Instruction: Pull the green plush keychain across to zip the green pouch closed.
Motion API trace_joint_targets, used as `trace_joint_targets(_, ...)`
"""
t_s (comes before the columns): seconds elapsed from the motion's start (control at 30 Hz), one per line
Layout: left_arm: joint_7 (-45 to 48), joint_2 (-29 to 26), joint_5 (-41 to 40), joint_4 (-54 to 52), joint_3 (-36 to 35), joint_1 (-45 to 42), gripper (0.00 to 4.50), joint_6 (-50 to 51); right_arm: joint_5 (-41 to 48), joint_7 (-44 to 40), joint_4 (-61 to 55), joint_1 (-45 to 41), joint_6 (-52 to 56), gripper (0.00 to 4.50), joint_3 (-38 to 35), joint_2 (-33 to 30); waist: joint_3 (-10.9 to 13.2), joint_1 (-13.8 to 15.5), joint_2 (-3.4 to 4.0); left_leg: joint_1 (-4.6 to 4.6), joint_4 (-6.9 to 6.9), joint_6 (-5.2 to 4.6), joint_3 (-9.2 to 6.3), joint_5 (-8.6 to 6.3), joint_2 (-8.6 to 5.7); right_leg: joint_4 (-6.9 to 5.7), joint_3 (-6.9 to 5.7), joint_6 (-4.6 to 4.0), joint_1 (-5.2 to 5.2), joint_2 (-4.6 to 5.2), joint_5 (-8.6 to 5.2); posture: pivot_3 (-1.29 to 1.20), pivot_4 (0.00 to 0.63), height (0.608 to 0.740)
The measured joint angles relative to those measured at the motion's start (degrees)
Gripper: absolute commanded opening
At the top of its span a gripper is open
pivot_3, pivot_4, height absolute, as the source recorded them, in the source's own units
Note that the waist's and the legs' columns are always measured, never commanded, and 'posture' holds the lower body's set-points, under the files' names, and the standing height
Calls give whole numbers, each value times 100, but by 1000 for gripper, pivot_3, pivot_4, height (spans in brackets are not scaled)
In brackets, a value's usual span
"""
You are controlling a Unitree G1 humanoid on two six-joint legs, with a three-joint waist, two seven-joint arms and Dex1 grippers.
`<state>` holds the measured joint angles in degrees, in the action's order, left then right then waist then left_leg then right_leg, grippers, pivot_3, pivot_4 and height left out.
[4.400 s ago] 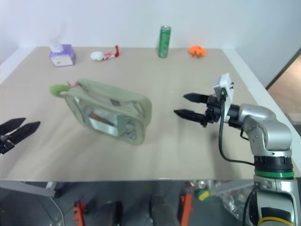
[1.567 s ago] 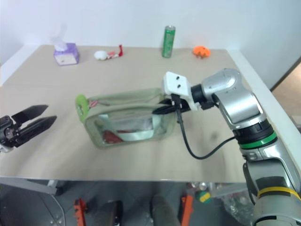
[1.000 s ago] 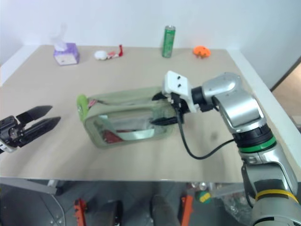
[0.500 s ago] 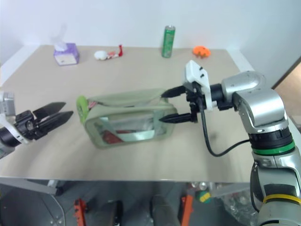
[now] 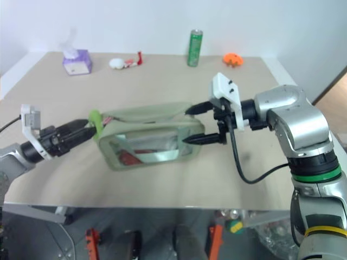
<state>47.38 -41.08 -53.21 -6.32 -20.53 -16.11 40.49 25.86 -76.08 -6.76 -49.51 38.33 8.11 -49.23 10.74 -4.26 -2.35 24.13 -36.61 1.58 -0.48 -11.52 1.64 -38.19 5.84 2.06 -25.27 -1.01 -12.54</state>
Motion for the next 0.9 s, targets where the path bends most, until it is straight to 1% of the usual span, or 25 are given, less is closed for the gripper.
trace_joint_targets(0.07,7,9,59,23,46,-40,2532,-1,23,21,-18,47,0,4500,-18,-31,0,-1,0,0,0,0,2,0,0,0,2,0,0,1,0,0,150,740)
trace_joint_targets(0.1,15,20,78,23,56,-41,2242,-1,34,36,-22,69,0,4500,-42,-40,0,-1,0,0,1,0,1,0,0,0,1,0,-1,1,0,0,150,740)
trace_joint_targets(0.13,25,35,91,27,62,-41,1829,-1,70,48,-25,93,16,4500,-113,-40,0,-1,0,1,1,0,1,0,0,0,1,0,-1,1,0,0,150,740)
trace_joint_targets(0.17,35,49,93,31,62,-43,1570,0,146,58,-25,97,50,4500,-204,-40,0,1,0,1,1,0,0,0,0,0,1,0,-1,1,0,0,150,740)
trace_joint_targets(0.2,45,61,95,36,68,-57,1159,0,257,73,-34,97,98,4500,-316,-38,0,2,0,1,1,0,-1,0,0,0,0,0,0,1,0,0,150,740)
trace_joint_targets(0.23,52,74,97,47,75,-73,901,0,357,86,-50,96,142,4500,-421,-37,0,3,0,1,0,0,-2,0,-1,0,-1,0,0,1,0,0,150,740)
trace_joint_targets(0.3,70,95,97,59,81,-85,180,1,549,111,-141,96,224,4500,-613,-40,0,0,0,0,-1,0,-2,0,0,0,0,1,1,0,1,0,150,740)
trace_joint_targets(0.33,73,97,97,64,81,-85,47,1,586,119,-175,97,239,4500,-626,-41,0,0,0,-1,-2,0,-2,0,0,0,0,2,2,0,1,0,150,740)
trace_joint_targets(0.73,186,56,153,-9,96,-108,47,0,582,236,-209,152,205,4500,-594,-40,0,4,0,0,-6,0,-1,0,-2,0,2,7,4,2,4,0,150,740)
trace_joint_targets(0.8,212,-41,152,-41,95,-203,47,3,576,235,-208,152,179,4500,-581,-40,0,3,0,2,-6,0,-2,0,-2,0,1,7,3,1,4,0,150,740)
trace_joint_targets(0.9,351,-353,146,-181,89,-518,47,8,530,233,-200,151,133,4500,-576,-38,0,3,0,2,-7,0,-1,0,-3,1,2,7,3,1,4,0,150,740)
